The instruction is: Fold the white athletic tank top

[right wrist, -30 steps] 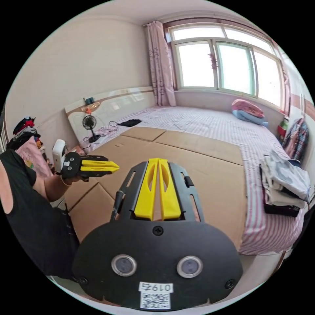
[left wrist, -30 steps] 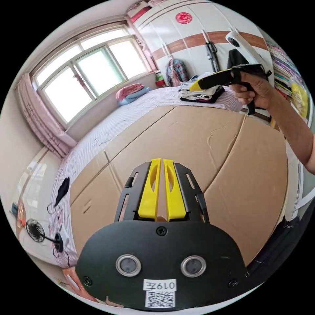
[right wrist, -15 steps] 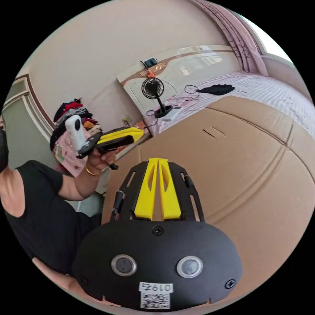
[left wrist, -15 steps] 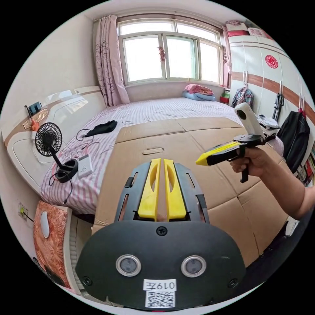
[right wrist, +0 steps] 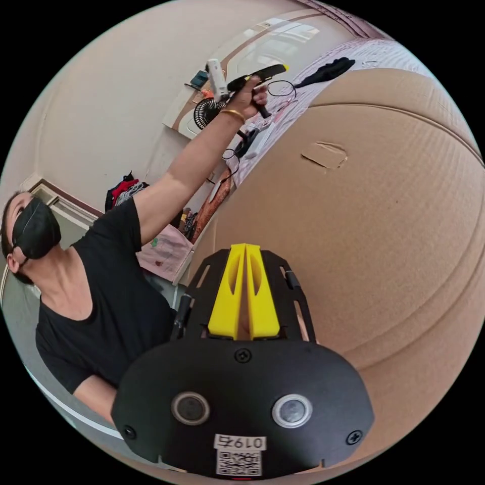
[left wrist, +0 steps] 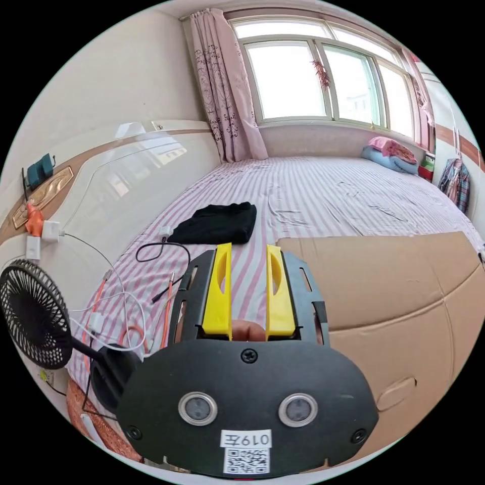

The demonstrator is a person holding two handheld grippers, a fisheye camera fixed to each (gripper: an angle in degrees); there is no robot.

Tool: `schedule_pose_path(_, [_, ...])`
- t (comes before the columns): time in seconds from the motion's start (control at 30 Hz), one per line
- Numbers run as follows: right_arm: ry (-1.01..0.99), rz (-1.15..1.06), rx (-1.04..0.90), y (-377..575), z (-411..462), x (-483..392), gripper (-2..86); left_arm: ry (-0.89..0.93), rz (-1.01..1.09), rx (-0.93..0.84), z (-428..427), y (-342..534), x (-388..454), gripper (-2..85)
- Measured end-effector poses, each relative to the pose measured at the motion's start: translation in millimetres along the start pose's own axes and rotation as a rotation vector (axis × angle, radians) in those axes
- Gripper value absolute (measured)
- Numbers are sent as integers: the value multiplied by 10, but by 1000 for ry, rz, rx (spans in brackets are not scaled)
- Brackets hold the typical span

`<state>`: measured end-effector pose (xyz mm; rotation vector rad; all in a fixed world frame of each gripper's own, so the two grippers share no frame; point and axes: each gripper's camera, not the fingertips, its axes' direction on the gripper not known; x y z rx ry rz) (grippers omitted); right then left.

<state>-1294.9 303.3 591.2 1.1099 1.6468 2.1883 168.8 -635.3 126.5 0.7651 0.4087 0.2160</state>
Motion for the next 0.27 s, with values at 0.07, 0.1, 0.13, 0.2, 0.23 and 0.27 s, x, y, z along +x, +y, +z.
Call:
schedule_pose_path(0.07, [38, 7, -19, -98, 29, 44, -7, -21, -20, -18, 596, -324, -93, 95])
schedule_pose_path(0.1, [49, 6, -30, -123, 46, 46, -7, -24, -28, -23, 742, -392, -115, 96])
schedule_pose_path(0.13, [72, 13, -47, -167, 78, 56, -7, -41, -46, -37, 1021, -511, -157, 98])
schedule_pose_path(0.2, [97, 16, -51, -211, 103, 74, -7, -58, -53, -69, 1391, -666, -210, 101])
schedule_pose_path(0.23, [81, 14, -42, -228, 97, 102, -7, -75, -54, -97, 1610, -747, -247, 103])
schedule_pose_path(0.27, [58, 11, -24, -234, 79, 137, -7, -117, -59, -137, 1827, -813, -299, 103])
